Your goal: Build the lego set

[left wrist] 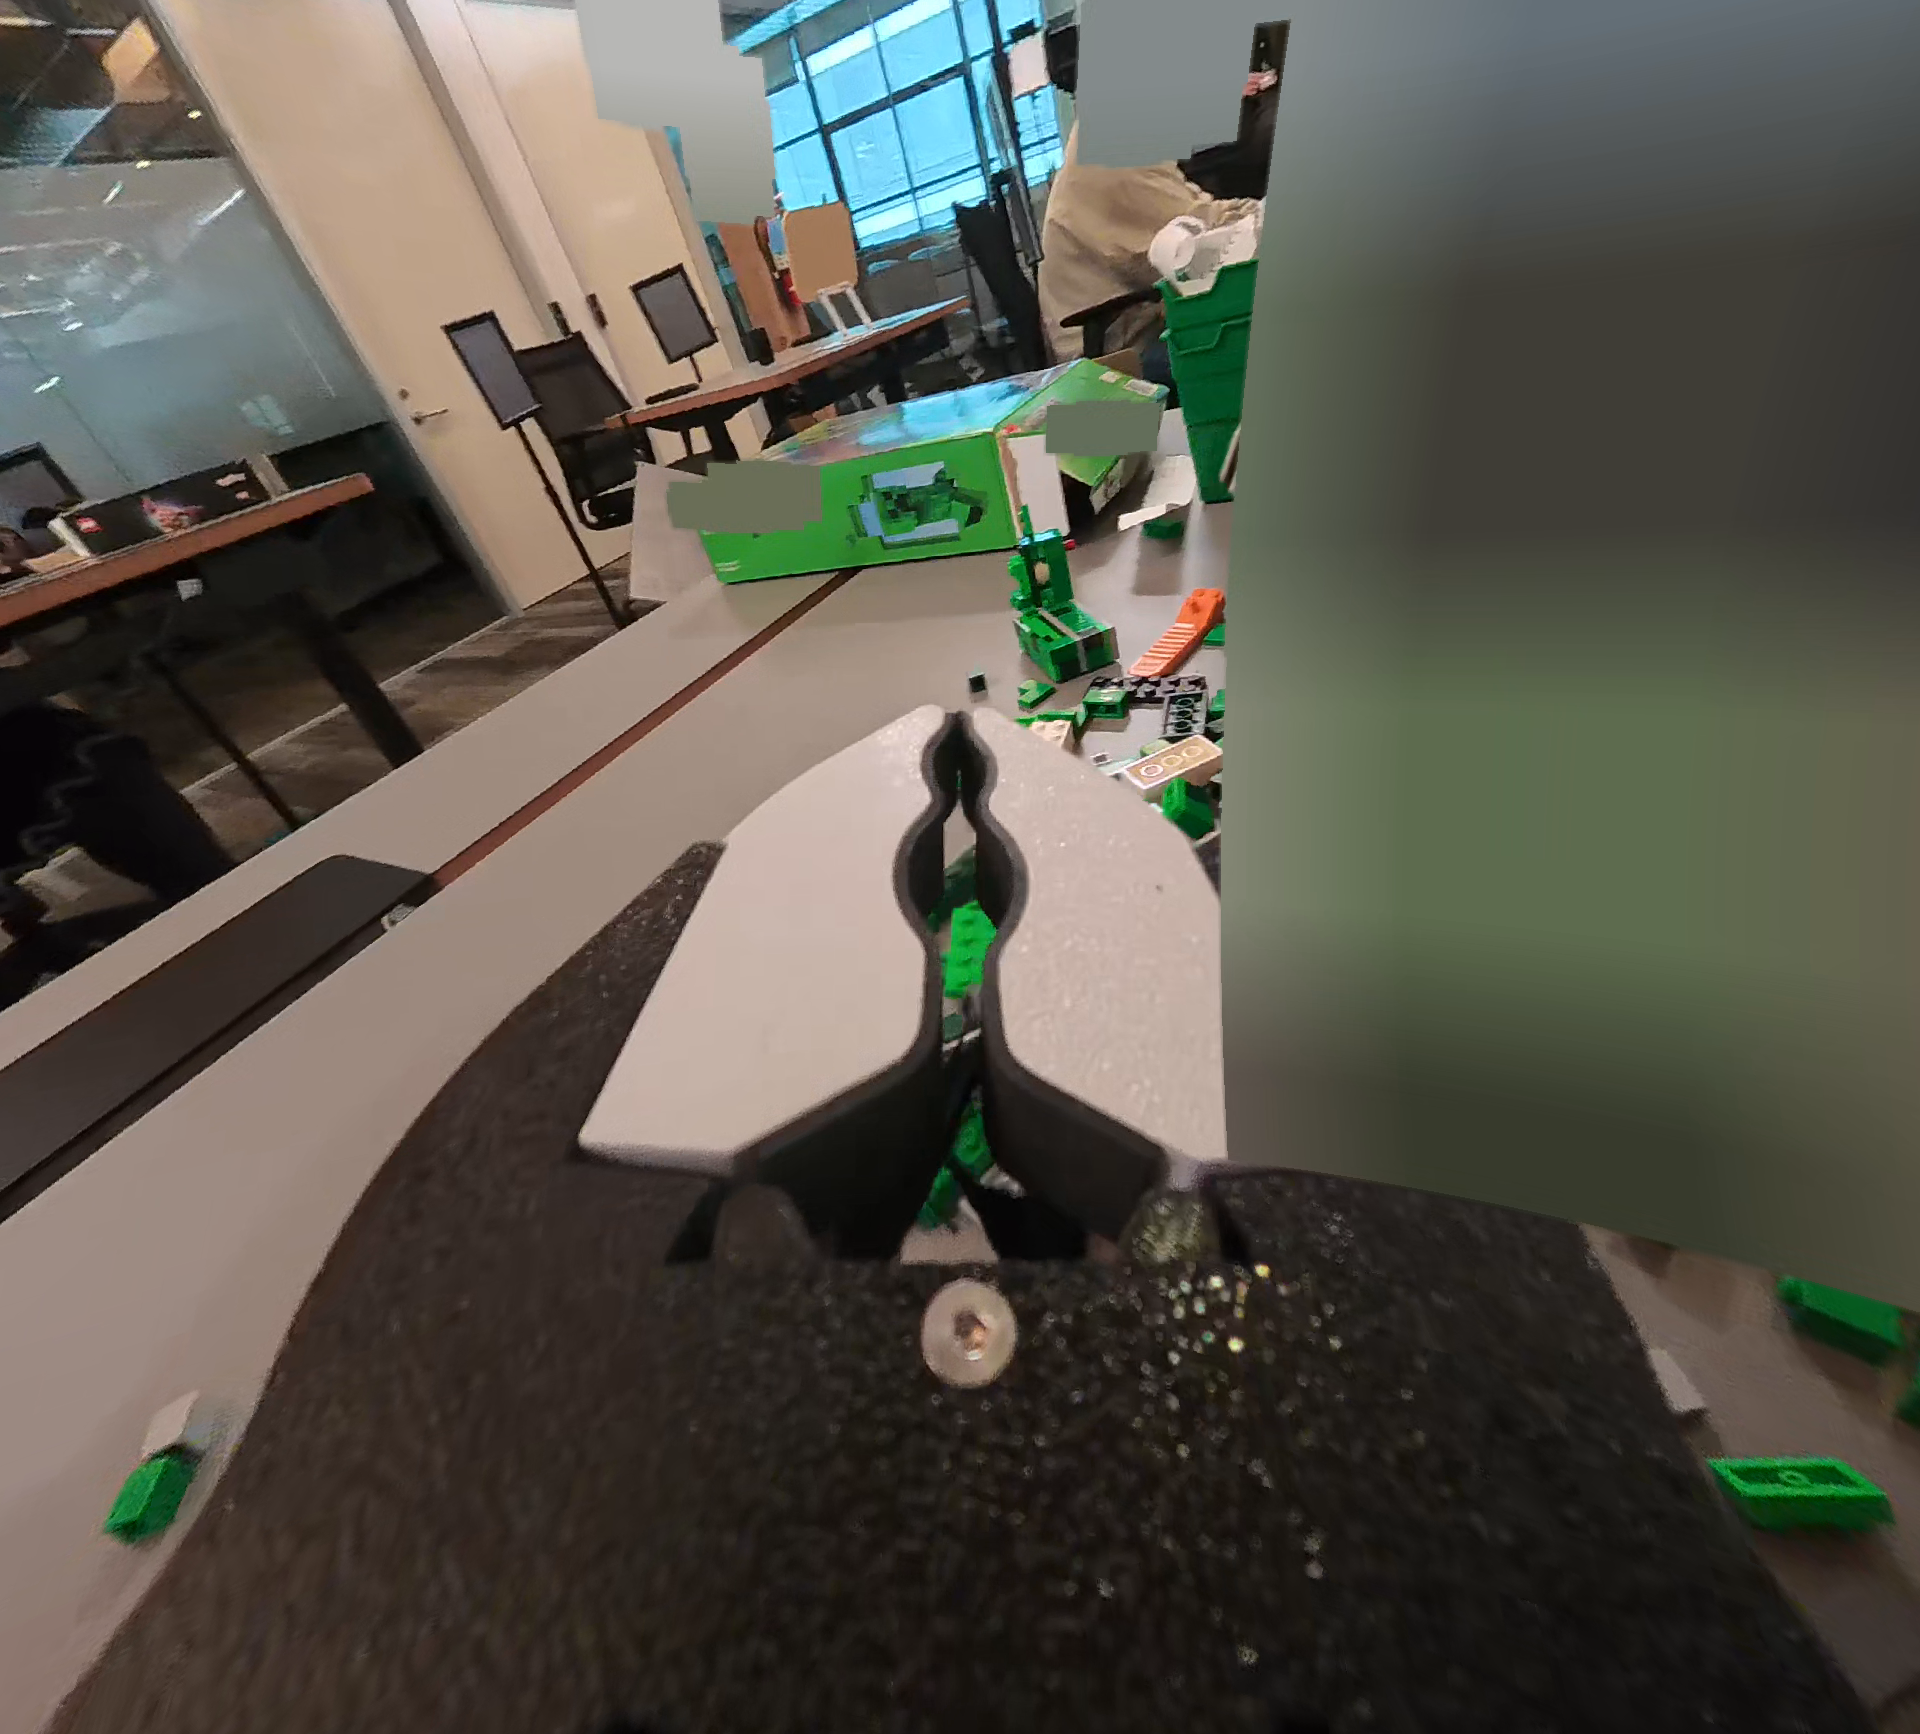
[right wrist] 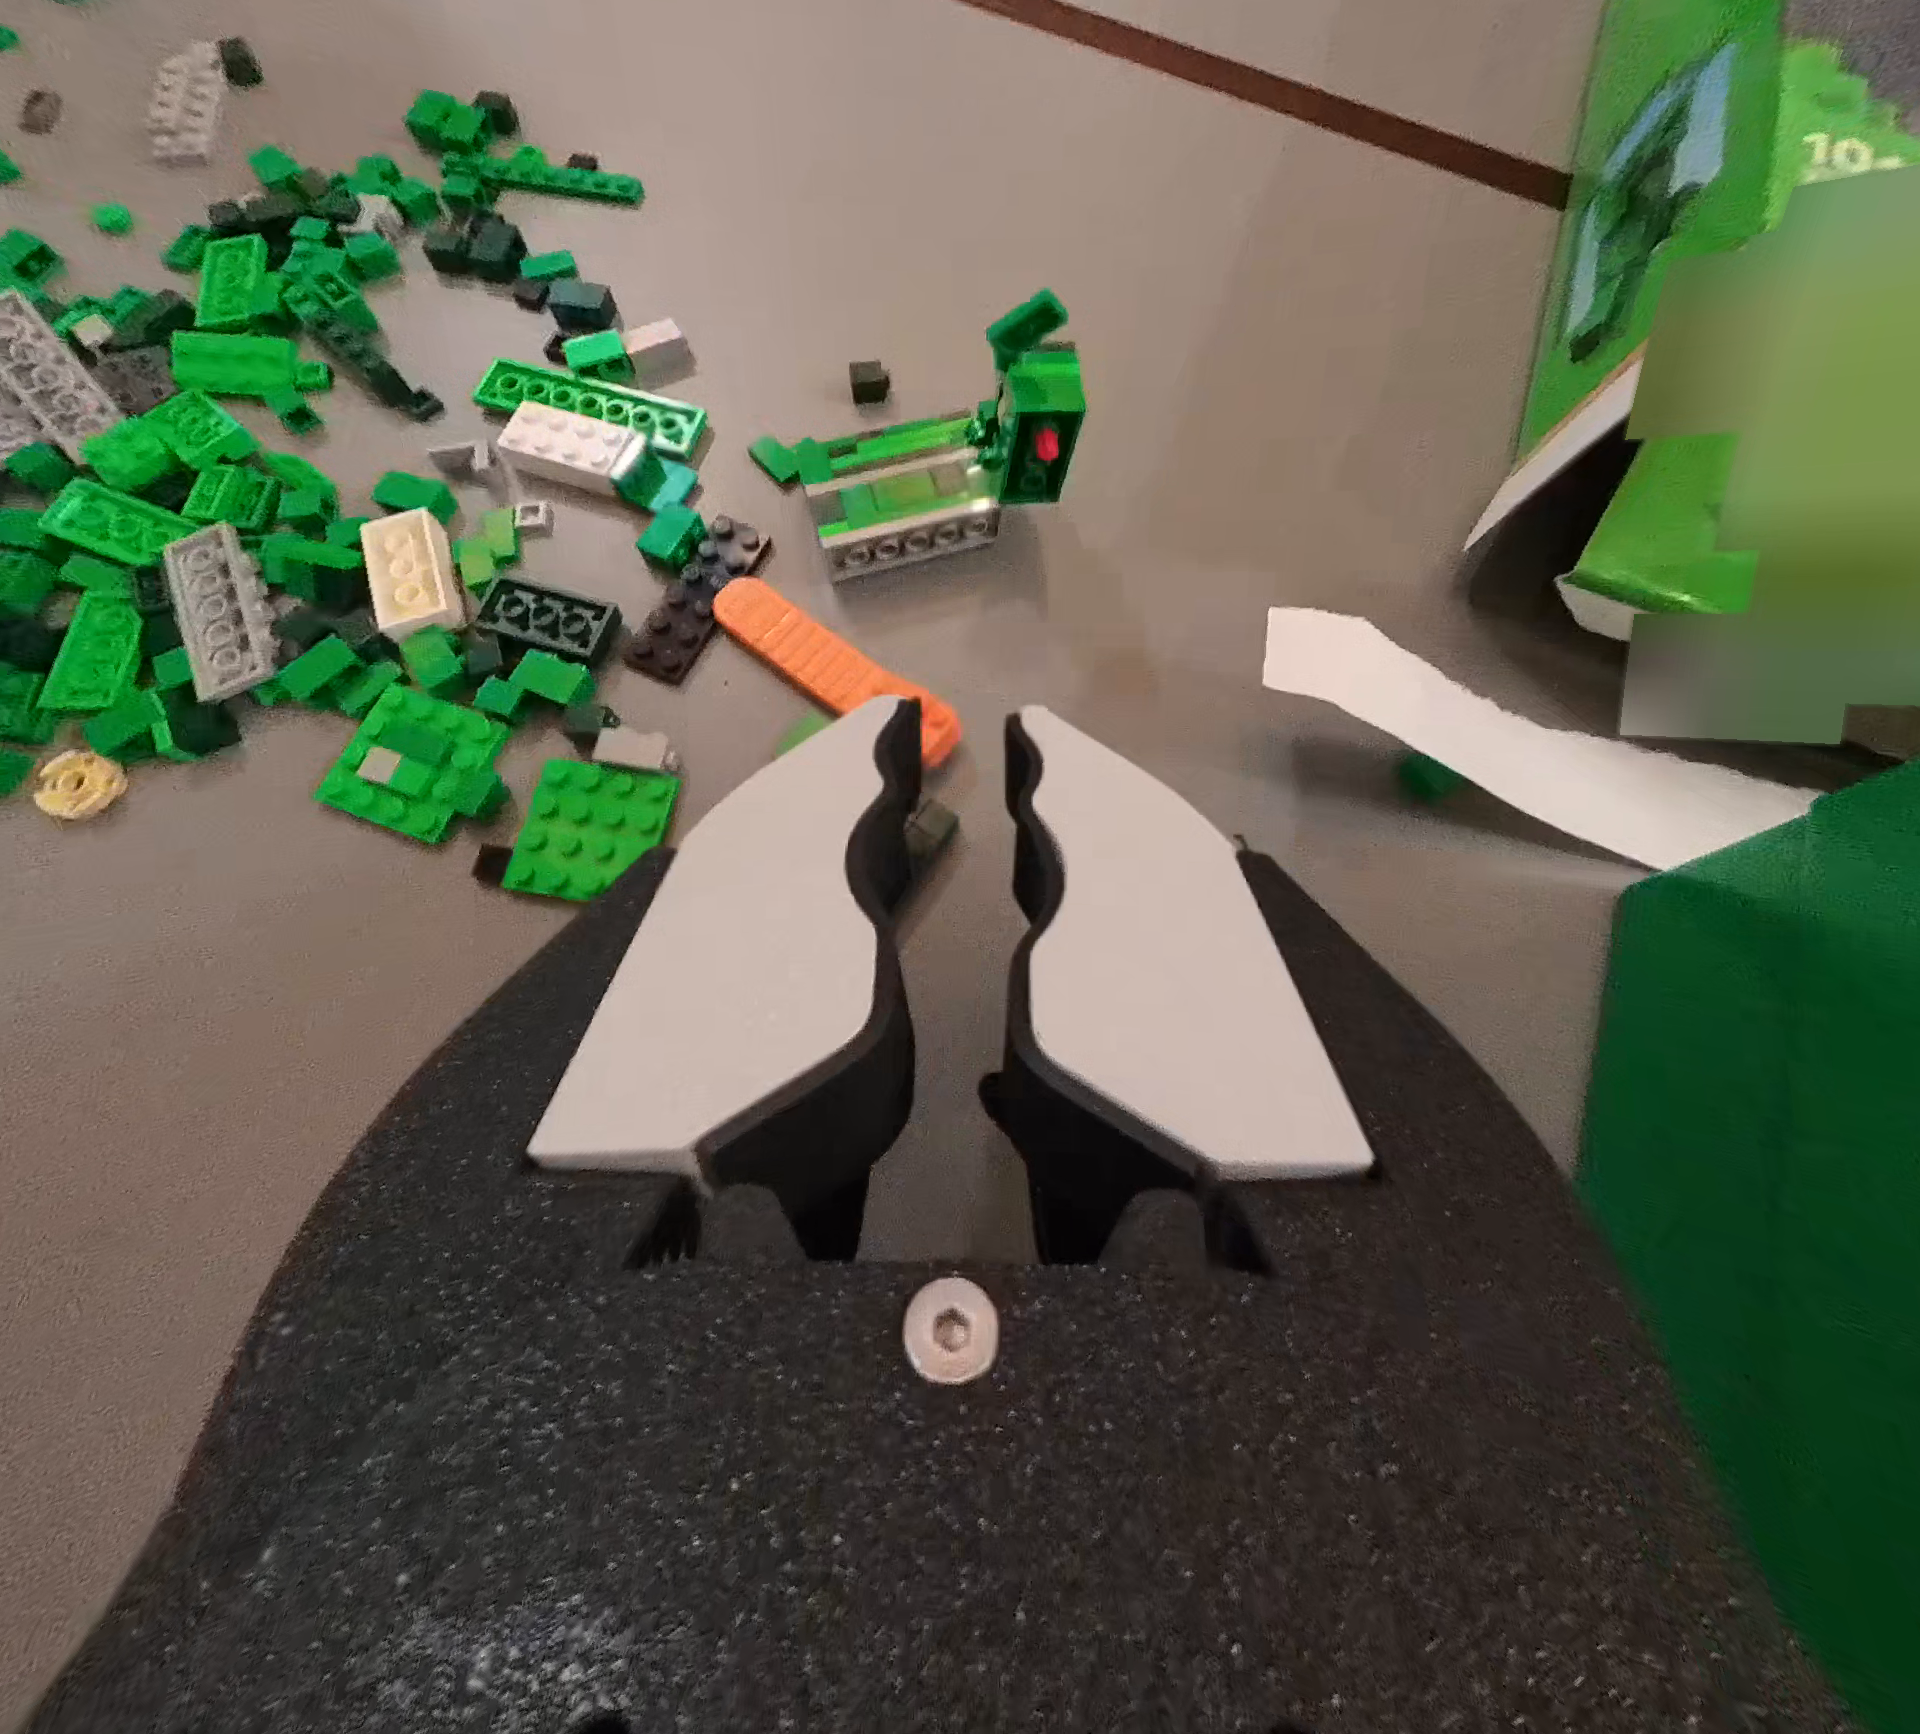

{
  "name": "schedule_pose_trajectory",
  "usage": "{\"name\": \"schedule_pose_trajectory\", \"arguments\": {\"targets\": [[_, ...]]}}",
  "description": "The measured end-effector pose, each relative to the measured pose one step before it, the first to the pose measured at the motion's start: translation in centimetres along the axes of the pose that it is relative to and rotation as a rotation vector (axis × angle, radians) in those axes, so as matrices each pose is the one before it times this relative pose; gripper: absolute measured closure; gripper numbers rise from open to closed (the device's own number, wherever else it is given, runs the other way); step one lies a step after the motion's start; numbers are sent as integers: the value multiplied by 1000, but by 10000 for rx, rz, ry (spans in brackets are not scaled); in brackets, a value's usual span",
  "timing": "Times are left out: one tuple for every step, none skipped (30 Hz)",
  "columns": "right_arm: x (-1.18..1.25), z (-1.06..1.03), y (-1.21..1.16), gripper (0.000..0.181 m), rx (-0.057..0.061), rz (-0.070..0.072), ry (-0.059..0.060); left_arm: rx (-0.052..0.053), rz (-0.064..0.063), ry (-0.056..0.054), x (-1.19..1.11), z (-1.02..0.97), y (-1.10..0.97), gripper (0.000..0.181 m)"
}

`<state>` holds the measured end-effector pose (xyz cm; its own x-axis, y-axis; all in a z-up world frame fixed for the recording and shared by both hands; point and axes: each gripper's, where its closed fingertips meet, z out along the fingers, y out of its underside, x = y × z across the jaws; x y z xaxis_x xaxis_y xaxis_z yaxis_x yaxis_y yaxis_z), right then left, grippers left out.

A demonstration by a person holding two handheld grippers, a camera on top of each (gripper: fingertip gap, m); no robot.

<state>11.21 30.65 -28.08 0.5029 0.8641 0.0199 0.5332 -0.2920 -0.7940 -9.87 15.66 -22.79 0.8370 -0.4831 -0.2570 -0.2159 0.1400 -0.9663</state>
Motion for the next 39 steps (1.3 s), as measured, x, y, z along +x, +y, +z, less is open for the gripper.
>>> {"name": "schedule_pose_trajectory", "arguments": {"targets": [[-409, -89, 696, 166, -337, 27, -452, 15, 66, 171, 295, -6, -10, 181], [-852, 3, 927, 165, -492, -53, -676, -11, 104, 166, 323, 27, 8, 181], [-1216, 108, 1104, 165, -602, -132, -801, -34, 125, 150, 324, 71, 46, 181], [-1003, 224, 925, 165, -503, -163, -559, -91, 132, 118, 293, 103, 121, 181], [-281, 239, 535, 163, -346, -196, 2, -129, 148, 51, 225, 123, 164, 181], [306, 99, 102, 160, -180, -279, 410, -113, 156, 0, 161, 96, 124, 181], [432, 9, -203, 160, 9, -208, 432, -78, 135, -42, 82, 71, 77, 181], [336, 48, -209, 161, 43, 18, 254, -44, 113, -16, 85, 40, 39, 181], [213, 131, 14, 162, -33, 153, 77, -25, 57, 41, 116, 44, 44, 181], [85, 172, 272, 162, -140, 142, -24, -34, -12, 47, 71, 34, 52, 181], [31, 147, 368, 162, -192, 44, -37, -17, -38, -1, -37, 21, 22, 181], [-154, 52, 172, 161, -72, -56, -110, 18, -41, -20, -69, -10, -17, 181], [-546, -73, -198, 161, 131, -85, -311, 29, -41, -4, -41, -23, -22, 181], [-779, -158, -483, 161, 262, -45, -405, 20, -43, -11, -54, -17, -30, 181], [-740, -95, -406, 163, 152, 42, -335, 14, -28, 1, -26, -9, -10, 181], [-503, 56, 76, 164, -186, 129, -151, -2, -10, 21, 16, 10, 9, 181], [-288, 186, 547, 166, -498, 93, 30, -22, 13, 24, 51, 15, 27, 181], [-137, 254, 626, 167, -553, -45, 167, -11, 33, 9, 47, 17, 13, 181], [1, 225, 321, 168, -377, -120, 265, -15, 40, 15, 57, 20, 15, 181], [30, 134, -144, 168, -118, -142, 250, -27, 34, 9, 46, 42, 31, 181], [15, 21, -576, 169, 129, -167, 233, -34, 30, 10, 44, 45, 42, 181], [-65, -54, -864, 170, 311, -218, 205, -19, 15, -12, -8, 34, 25, 181], [-237, -25, -1084, 170, 443, -233, 116, 14, -2, -17, -23, -4, -16, 181], [-434, 123, -1146, 170, 464, -172, 5, 50, -35, -32, -78, -40, -58, 180], [-491, 327, -1021, 171, 369, -146, -30, 85, -82, -53, -157, -93, -101, 181], [-549, 503, -798, 171, 248, -227, -41, 150, -123, -103, -260, -159, -190, 181], [-482, 617, -631, 170, 169, -328, 33, 208, -163, -138, -370, -221, -260, 181], [-390, 625, -478, 168, 113, -356, 93, 254, -225, -167, -460, -280, -302, 181], [-523, 611, -290, 167, 32, -247, -72, 297, -259, -161, -489, -340, -345, 181], [-637, 563, -66, 167, -52, -56, -270, 328, -277, -197, -592, -363, -391, 181], [-493, 510, 140, 167, -122, 56, -288, 298, -297, -271, -724, -359, -342, 181], [-243, 391, 248, 166, -142, 45, -185, 216, -268, -301, -753, -305, -233, 181], [-64, 185, 114, 164, -32, 31, -92, 132, -222, -295, -719, -222, -141, 181], [-75, -15, 12, 165, 32, 52, -128, 76, -119, -238, -572, -149, -90, 181], [-250, -150, 175, 166, -59, 55, -292, 37, -25, -216, -461, -70, -28, 181], [-294, -262, 269, 168, -60, 52, -336, -26, 48, -177, -308, -19, 39, 181], [-19, -374, 282, 168, -28, 10, -158, -58, 103, -184, -232, -3, 81, 181], [368, -437, 238, 167, 25, -75, 116, -73, 128, -164, -152, 24, 97, 181], [657, -420, 174, 167, 39, -66, 321, -95, 156, -131, -76, 6, 105, 181]]}}
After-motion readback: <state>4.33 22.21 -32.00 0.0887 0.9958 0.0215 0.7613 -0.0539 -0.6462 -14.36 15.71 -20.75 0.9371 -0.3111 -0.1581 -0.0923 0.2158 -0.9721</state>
